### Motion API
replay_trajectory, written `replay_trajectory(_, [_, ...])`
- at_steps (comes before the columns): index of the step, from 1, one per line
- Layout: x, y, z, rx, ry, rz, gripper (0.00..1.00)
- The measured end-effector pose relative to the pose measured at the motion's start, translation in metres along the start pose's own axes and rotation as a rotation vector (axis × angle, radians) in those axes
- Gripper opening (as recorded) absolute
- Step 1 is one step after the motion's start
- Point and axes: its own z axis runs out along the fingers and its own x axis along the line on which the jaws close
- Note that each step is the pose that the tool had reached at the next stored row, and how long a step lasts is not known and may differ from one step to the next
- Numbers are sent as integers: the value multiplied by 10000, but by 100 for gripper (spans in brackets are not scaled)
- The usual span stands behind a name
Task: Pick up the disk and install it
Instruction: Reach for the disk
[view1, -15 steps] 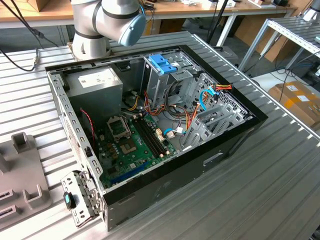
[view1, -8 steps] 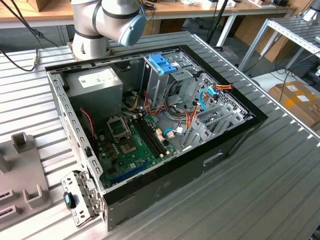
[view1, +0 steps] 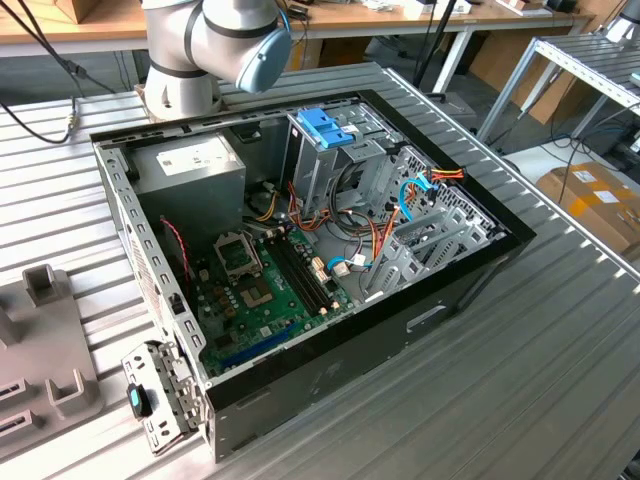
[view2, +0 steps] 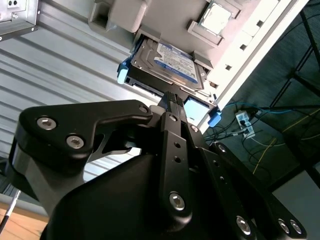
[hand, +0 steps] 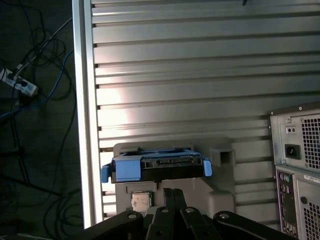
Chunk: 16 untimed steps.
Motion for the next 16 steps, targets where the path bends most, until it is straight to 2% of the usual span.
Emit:
replay_trajectory(4, [4,3,20,70,4,-1,11])
replay_trajectory(7, [6,20,38,302,15,-6,11])
replay_trajectory(9, [9,42,73,319,52,-21,11])
replay_trajectory(16, [14,89,137,348,316,-384,11])
